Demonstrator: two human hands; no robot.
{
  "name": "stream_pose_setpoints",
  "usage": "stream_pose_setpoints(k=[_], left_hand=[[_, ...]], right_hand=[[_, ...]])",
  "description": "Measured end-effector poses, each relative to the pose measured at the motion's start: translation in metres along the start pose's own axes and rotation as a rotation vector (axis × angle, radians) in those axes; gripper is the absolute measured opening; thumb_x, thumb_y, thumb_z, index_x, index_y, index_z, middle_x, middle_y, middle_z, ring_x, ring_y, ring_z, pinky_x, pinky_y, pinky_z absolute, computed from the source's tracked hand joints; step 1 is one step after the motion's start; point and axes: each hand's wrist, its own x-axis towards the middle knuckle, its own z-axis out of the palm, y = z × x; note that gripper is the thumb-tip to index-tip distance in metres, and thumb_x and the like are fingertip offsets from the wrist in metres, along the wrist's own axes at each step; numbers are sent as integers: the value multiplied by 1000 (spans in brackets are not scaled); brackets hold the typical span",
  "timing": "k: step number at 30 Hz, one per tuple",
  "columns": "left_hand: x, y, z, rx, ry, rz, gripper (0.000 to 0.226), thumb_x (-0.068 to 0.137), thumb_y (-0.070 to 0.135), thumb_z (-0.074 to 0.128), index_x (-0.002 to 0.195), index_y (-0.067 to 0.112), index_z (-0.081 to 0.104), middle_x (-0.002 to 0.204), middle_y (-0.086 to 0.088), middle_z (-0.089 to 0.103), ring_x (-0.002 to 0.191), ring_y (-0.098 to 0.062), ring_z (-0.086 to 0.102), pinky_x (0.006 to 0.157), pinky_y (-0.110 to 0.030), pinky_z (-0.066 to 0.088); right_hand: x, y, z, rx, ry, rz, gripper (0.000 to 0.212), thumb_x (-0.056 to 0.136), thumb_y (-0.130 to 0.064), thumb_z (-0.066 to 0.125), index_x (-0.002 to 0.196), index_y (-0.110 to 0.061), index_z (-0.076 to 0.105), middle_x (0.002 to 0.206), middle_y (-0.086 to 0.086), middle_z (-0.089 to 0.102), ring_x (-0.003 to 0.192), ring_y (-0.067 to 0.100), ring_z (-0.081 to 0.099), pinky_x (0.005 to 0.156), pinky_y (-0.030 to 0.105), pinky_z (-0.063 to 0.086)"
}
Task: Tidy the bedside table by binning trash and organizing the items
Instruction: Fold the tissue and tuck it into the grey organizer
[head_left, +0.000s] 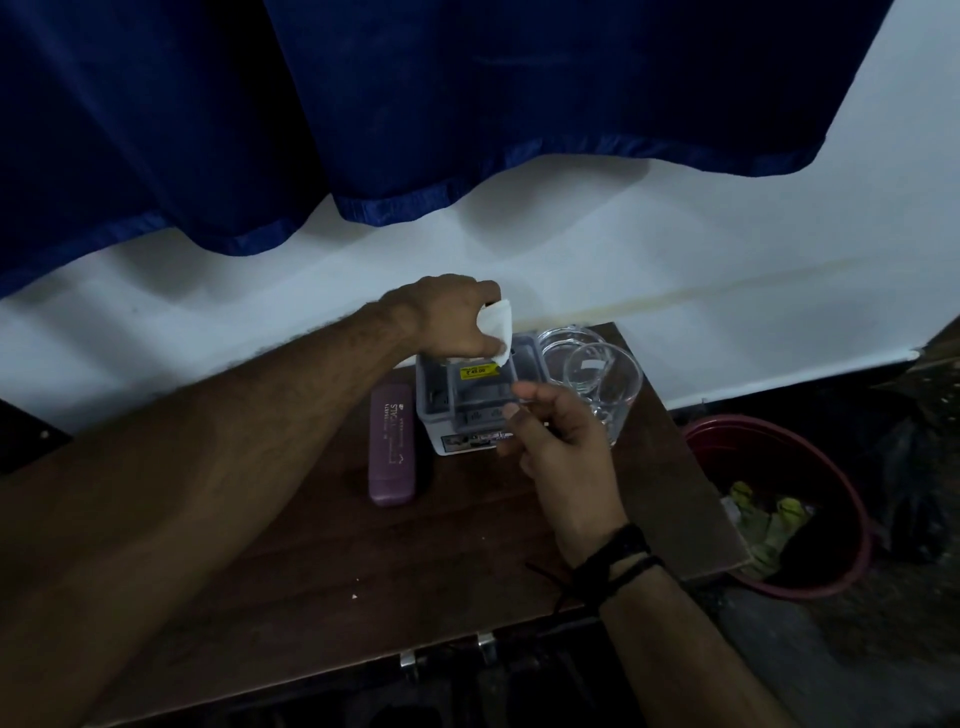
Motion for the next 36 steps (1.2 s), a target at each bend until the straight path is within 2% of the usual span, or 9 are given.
stream_pose_setpoints(k=[6,12,18,22,26,28,31,33,36], left_hand=[[2,0,7,43,40,-34,23,86,45,63,83,29,47,92,3,55,90,-25,55,78,-39,49],[1,8,14,137,42,-2,18,91,41,60,97,26,52,94,3,51,91,-25,53,71,-37,44],[-2,-1,-3,32,-36,-23,39,85,50,68,113,24,57,108,-4,64,93,-25,59,79,-40,52],[-10,-6,-20,60,-139,-143,36,86,50,68,106,22,57,93,0,63,83,-26,67,75,-42,57],[-12,-4,-15,-3,-145,-160,27,89,28,70,111,15,60,79,4,56,70,-21,67,57,-32,55],[-11,-4,-10,30,-101,-100,30,88,23,71,114,14,62,87,4,58,73,-16,58,64,-31,47],[-8,-8,-2,60,-76,-49,25,85,27,72,108,21,62,105,-4,63,93,-24,58,78,-37,50],[-8,-9,3,83,-87,-28,17,85,27,70,97,28,57,103,-4,63,91,-24,57,80,-41,52],[-7,-8,4,92,-95,-3,17,85,25,67,101,27,60,101,-2,61,91,-24,56,79,-41,52]], right_hand=[[2,1,1,16,5,-6,15,96,-8,66,110,-12,68,96,12,66,72,18,65,53,12,45],[2,2,0,14,-1,-5,16,96,-10,66,112,-13,68,109,21,68,80,21,66,55,11,47],[2,2,-1,15,-13,-7,15,96,-10,66,111,-13,68,108,19,69,74,16,65,55,12,46],[2,3,-1,8,-6,-15,14,97,-9,65,110,-12,68,104,20,69,73,16,65,54,12,45],[1,4,0,-8,-9,-10,14,97,-10,65,110,-13,68,97,12,69,68,11,65,55,12,46],[1,4,0,-3,-11,-8,14,97,-10,65,109,-13,68,92,8,67,67,10,65,55,12,46],[1,4,1,-18,-10,-9,13,96,-11,66,109,-13,69,91,6,67,65,8,65,55,13,46],[1,4,1,-14,-10,-9,13,96,-10,66,109,-12,69,90,6,67,64,8,64,54,13,46],[1,2,1,-12,-13,-13,12,97,-9,65,108,-13,69,90,6,67,66,11,64,54,12,45]])
